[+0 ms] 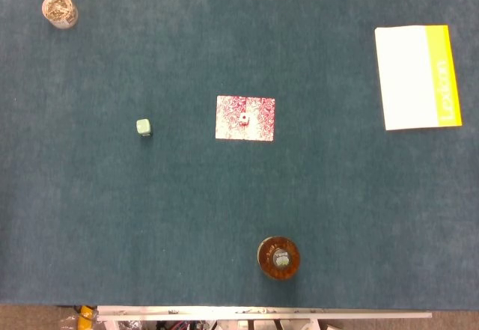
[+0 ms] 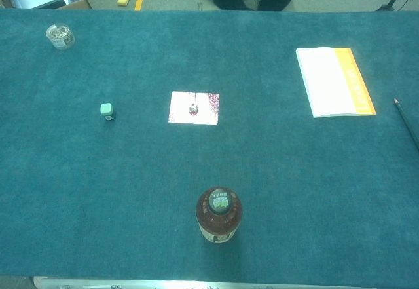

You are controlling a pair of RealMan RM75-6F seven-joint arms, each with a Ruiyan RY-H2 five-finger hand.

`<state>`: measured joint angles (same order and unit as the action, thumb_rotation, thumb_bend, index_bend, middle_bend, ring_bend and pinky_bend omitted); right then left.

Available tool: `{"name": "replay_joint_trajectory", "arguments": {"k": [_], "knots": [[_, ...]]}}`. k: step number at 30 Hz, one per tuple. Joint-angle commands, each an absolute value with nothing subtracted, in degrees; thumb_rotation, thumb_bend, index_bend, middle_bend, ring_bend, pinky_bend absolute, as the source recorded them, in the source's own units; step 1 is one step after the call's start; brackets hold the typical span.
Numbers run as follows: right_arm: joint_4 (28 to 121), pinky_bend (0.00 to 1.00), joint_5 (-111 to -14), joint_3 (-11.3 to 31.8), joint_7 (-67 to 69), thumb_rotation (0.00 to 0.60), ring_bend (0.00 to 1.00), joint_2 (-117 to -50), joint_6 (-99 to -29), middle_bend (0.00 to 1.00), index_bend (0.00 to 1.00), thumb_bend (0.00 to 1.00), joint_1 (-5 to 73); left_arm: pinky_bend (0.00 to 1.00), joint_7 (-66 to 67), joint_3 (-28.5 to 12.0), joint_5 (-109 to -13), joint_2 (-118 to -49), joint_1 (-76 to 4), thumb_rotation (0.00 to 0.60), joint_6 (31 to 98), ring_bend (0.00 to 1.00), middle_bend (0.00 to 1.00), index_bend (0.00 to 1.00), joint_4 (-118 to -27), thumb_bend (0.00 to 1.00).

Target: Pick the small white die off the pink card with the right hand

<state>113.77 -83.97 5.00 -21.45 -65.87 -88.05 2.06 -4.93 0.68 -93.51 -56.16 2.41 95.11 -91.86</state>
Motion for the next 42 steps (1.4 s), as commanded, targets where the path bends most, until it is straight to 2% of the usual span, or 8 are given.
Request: {"name": "replay_joint_trajectory", "arguments": {"k": [1,3,7,13,15,21,34,42], "knots": [[114.33,0.01,-84.4,5.32,-21.75,0.6,0.05,-65.54,-86.01,0.24,0.31,0.32,3.61,0.05,-5.05,0.63,-93.47,-56.23,2.32,0.6,95.01,0.04,0.19,0.27,-91.76,0.44],[114.52,0.01,-84.42,5.75,-21.92,0.6,0.05,-65.43,-83.8,0.24,0.32,0.29,5.23,0.05,-5.2,0.65,-93.49,-56.33,2.26,0.6,94.92,0.04,0.19,0.27,-91.59,0.44],[114.74,0.01,-82.1,7.06,-22.33,0.6,0.05,-66.12,-78.57,0.24,0.34,0.16,8.87,0.05,-5.77,0.74,-93.46,-56.61,2.32,0.6,94.91,0.04,0.19,0.27,-91.09,0.45],[114.11,0.01,-77.55,9.33,-25.52,0.6,0.05,-69.75,-71.2,0.24,0.38,0.09,15.21,0.05,-6.78,0.81,-93.39,-56.7,2.8,0.6,95.66,0.04,0.19,0.27,-90.3,0.44],[113.64,0.01,-75.71,10.09,-26.91,0.6,0.05,-71.18,-69.24,0.24,0.39,0.09,17.18,0.05,-7.02,0.88,-93.43,-56.7,2.95,0.6,95.85,0.04,0.19,0.27,-90.11,0.44],[110.93,0.01,-68.02,12.68,-31.9,0.6,0.05,-77.01,-63.99,0.24,0.41,0.19,23.85,0.05,-7.43,1.06,-93.81,-56.71,3.24,0.6,96.37,0.04,0.19,0.27,-89.85,0.44],[102.09,0.01,-53.49,15.39,-39.7,0.6,0.05,-89.16,-59.81,0.24,0.41,0.2,35.76,0.05,-7.36,1.41,-94.39,-56.42,3.46,0.6,96.6,0.04,0.19,0.27,-89.97,0.44],[95.69,0.01,-49.76,16.2,-40.44,0.6,0.05,-95.51,-58.53,0.24,0.44,0.21,41.48,0.05,-6.84,1.76,-95.12,-56.17,3.67,0.6,96.93,0.04,0.19,0.27,-90.44,0.44]]}}
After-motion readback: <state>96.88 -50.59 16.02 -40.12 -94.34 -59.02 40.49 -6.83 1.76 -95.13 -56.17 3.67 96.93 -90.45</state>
